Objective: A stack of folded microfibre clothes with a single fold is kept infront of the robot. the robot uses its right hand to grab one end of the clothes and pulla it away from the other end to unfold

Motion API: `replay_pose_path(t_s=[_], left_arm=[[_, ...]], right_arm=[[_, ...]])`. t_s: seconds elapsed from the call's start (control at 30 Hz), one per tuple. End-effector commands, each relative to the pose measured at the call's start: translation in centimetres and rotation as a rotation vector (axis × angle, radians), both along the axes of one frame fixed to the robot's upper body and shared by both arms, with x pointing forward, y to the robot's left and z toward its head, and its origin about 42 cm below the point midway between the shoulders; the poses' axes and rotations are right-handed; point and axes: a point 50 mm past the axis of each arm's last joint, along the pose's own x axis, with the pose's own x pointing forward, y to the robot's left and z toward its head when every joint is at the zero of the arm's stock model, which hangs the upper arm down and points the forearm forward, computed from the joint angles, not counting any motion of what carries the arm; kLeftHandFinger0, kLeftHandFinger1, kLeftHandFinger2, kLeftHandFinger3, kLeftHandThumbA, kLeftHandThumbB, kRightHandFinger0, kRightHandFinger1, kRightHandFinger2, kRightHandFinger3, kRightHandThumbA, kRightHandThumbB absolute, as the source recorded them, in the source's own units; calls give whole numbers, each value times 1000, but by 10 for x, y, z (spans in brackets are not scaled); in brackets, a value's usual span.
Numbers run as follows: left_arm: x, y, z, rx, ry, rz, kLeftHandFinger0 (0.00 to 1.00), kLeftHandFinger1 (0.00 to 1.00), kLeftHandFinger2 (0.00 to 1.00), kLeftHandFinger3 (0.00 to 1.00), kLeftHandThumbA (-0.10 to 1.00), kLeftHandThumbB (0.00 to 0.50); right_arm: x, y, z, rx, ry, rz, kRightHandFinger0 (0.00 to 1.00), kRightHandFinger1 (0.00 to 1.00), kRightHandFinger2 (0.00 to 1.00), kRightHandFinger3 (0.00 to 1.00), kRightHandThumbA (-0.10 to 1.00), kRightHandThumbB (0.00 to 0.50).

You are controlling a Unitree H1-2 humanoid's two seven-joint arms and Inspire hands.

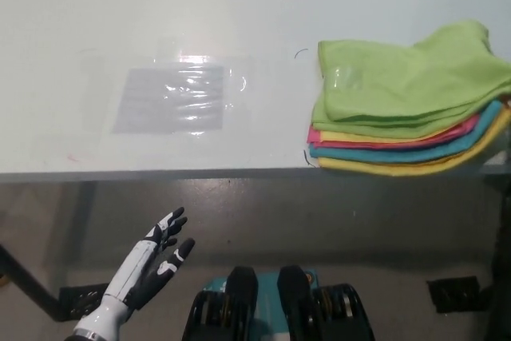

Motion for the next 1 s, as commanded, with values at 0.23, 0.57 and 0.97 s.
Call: replay_pose_path(t_s=[0.23, 0.57, 0.97], left_arm=[[4, 7, 13, 55, -27, -33, 1000, 1000, 1000, 1000, 815, 174], [1, 3, 11, 42, -19, -47, 1000, 1000, 1000, 1000, 837, 194], [4, 4, 15, -13, -73, -31, 1000, 1000, 1000, 1000, 953, 255]], right_arm=[[-187, 0, 221, -631, -773, -482, 1000, 1000, 1000, 1000, 1000, 455], [-221, 90, 166, -827, -822, -166, 1000, 1000, 1000, 1000, 960, 390], [-166, 148, 8, -930, -264, 270, 1000, 1000, 1000, 1000, 1000, 420]])
